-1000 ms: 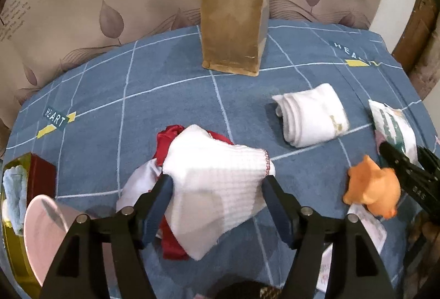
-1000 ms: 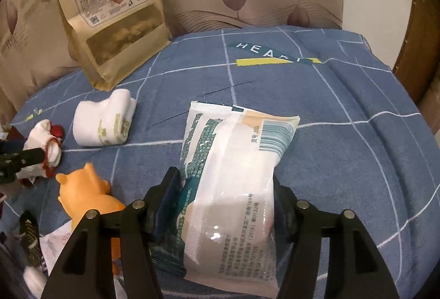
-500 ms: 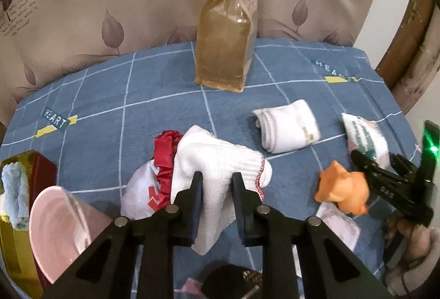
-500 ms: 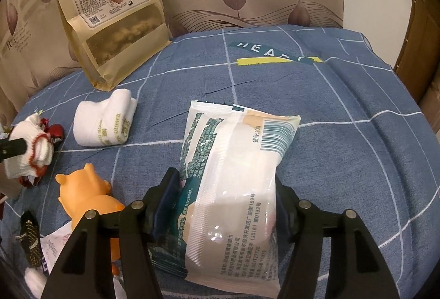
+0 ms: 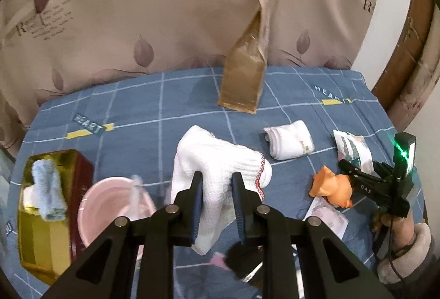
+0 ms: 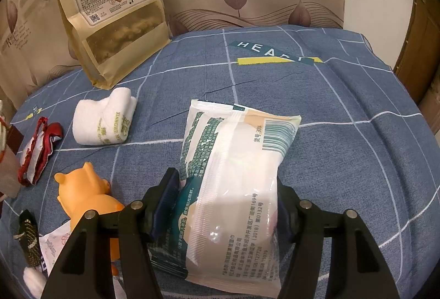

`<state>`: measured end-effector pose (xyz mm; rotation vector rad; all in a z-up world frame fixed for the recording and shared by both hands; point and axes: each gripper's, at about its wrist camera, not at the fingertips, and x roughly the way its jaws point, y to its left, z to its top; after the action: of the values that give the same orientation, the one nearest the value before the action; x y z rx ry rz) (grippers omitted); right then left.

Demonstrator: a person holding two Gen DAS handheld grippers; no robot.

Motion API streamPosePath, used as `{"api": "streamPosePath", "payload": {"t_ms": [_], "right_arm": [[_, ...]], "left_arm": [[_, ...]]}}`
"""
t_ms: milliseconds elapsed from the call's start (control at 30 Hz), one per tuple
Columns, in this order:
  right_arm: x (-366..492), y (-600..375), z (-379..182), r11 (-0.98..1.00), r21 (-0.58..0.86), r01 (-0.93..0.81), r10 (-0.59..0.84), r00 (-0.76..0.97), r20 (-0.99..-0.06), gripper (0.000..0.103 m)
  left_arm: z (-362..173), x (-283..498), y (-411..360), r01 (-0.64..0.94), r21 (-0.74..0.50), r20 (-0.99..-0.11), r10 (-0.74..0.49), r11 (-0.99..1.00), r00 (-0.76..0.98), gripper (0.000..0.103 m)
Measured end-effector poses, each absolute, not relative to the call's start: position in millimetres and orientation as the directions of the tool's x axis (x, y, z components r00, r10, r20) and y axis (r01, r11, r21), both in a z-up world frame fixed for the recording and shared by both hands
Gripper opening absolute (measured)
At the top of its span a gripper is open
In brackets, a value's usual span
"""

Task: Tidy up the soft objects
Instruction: 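Carry the white knit glove into the gold tin with the left gripper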

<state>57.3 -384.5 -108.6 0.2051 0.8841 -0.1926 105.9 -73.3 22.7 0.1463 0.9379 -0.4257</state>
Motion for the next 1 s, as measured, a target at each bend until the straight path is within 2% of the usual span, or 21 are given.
{"api": "streamPosePath", "payload": {"t_ms": [233, 567, 800, 1000], "right_arm": [[58, -385, -109, 0.963, 0.097, 0.25, -0.082, 0.619, -0.781, 0.061], [58, -384, -109, 0.963, 0.097, 0.25, -0.082, 0.618, -0.782, 0.061], [58, -384, -109, 0.963, 0.096, 0.25, -0.082, 0.618, -0.782, 0.061], [58, -384, -109, 0.963, 0.096, 0.25, -0.083, 0.618, -0.782, 0.061]], "left_arm": [[43, 106, -24, 0.346, -0.024, -0.787, -0.231, 0.938, 0.573, 0.021], [57, 128, 82, 0.143, 0.038, -0.773, -0.062, 0.989, 0.631, 0.021], [41, 153, 126, 0.066, 0.071, -0.791, 0.016, 0.995, 0.611, 0.021], [17, 176, 142, 0.047, 0.071, -0.819, 0.031, 0.996, 0.573, 0.021]]}}
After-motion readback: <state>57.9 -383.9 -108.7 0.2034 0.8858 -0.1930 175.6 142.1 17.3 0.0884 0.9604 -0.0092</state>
